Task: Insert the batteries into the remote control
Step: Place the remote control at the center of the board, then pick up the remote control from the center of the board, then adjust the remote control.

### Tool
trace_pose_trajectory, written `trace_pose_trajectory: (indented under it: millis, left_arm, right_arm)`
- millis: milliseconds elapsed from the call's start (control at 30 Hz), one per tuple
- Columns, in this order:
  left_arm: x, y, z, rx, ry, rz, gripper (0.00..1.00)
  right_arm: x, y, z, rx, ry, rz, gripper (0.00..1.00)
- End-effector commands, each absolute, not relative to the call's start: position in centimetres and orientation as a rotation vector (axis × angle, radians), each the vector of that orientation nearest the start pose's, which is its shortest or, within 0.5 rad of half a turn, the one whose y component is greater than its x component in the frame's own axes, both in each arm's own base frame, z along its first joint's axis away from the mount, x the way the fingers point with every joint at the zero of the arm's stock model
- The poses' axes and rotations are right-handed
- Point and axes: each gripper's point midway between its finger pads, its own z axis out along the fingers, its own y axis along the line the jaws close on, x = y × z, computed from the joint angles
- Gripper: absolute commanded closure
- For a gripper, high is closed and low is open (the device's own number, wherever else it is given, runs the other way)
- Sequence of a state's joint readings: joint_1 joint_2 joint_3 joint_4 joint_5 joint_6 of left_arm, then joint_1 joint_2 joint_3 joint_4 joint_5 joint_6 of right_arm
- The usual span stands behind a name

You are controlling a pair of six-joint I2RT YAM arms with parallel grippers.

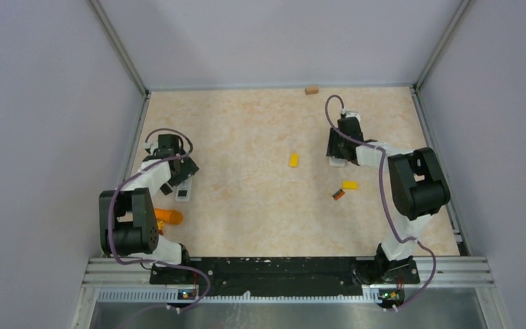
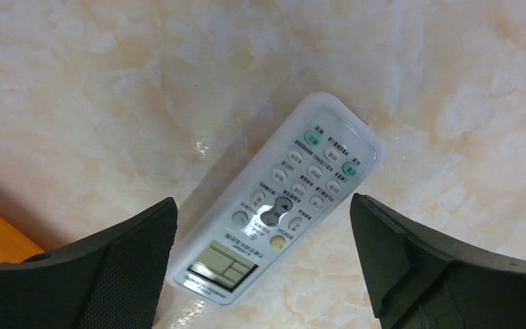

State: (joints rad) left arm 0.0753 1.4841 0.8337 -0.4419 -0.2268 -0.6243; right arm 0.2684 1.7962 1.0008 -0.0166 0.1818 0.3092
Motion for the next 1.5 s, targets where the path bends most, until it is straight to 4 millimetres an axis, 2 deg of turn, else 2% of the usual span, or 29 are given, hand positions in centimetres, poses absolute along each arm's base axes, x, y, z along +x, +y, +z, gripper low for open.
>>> trace_pose_trajectory:
  millis: [0, 167, 267, 400, 533, 667, 733, 800, 867, 1000, 1133, 1233, 1300, 1367, 1467]
  left_arm:
    - [32.3, 4.0, 3.7, -0.932, 2.42, 0.101, 0.01]
    - [31.8, 2.7, 2.9, -0.92, 2.468, 0.023, 0.02]
    - [31.5, 2.1, 2.2, -0.908, 2.5, -0.006, 0.09]
    - [31.3, 0.9, 1.7, -0.879, 2.536, -0.05, 0.32]
    - [31.5, -0.5, 1.8, -0.828, 2.56, -0.056, 0.54]
    - [32.1, -3.9, 2.5, -0.704, 2.591, -0.146, 0.76]
    - [32.6, -6.3, 3.3, -0.617, 2.599, -0.241, 0.87]
    - [32.9, -8.8, 4.3, -0.526, 2.601, -0.352, 0.95]
    - [33.3, -11.5, 5.7, -0.428, 2.586, -0.498, 1.0]
    - [33.4, -16.1, 8.5, -0.251, 2.521, -0.814, 1.0]
    - [33.0, -20.2, 12.6, -0.065, 2.405, -1.12, 1.0]
    - [31.3, -23.6, 16.7, 0.124, 2.275, -1.378, 1.0]
    - [30.5, -25.0, 19.2, 0.212, 2.178, -1.479, 1.0]
    - [29.9, -25.8, 21.2, 0.277, 2.096, -1.549, 1.0]
    - [28.9, -26.6, 23.8, 0.333, 2.005, -1.649, 1.0]
  right_arm:
    - [43.1, 10.3, 2.9, 0.178, 2.366, 0.086, 0.58]
    - [42.6, 10.3, 2.4, 0.187, 2.4, 0.092, 0.47]
    - [42.4, 10.4, 2.2, 0.176, 2.421, 0.103, 0.43]
    - [42.4, 10.5, 2.9, 0.159, 2.417, 0.11, 0.28]
    - [42.5, 10.7, 5.0, 0.139, 2.379, 0.133, 0.18]
    - [42.3, 10.9, 7.2, 0.13, 2.349, 0.163, 0.16]
    - [41.9, 11.4, 8.4, 0.113, 2.33, 0.203, 0.16]
    - [41.3, 12.2, 9.7, 0.075, 2.303, 0.271, 0.15]
    - [40.3, 13.9, 11.8, 0.007, 2.248, 0.407, 0.15]
    - [37.9, 18.5, 15.0, -0.097, 2.128, 0.744, 0.16]
    - [34.1, 23.8, 18.2, -0.062, 2.015, 1.167, 0.17]
    - [31.5, 27.5, 21.0, -0.05, 1.92, 1.419, 0.17]
    - [30.3, 29.5, 22.8, -0.063, 1.859, 1.525, 0.16]
    - [29.6, 30.7, 24.3, -0.056, 1.801, 1.606, 0.14]
    - [29.3, 30.9, 26.4, -0.018, 1.681, 1.693, 0.14]
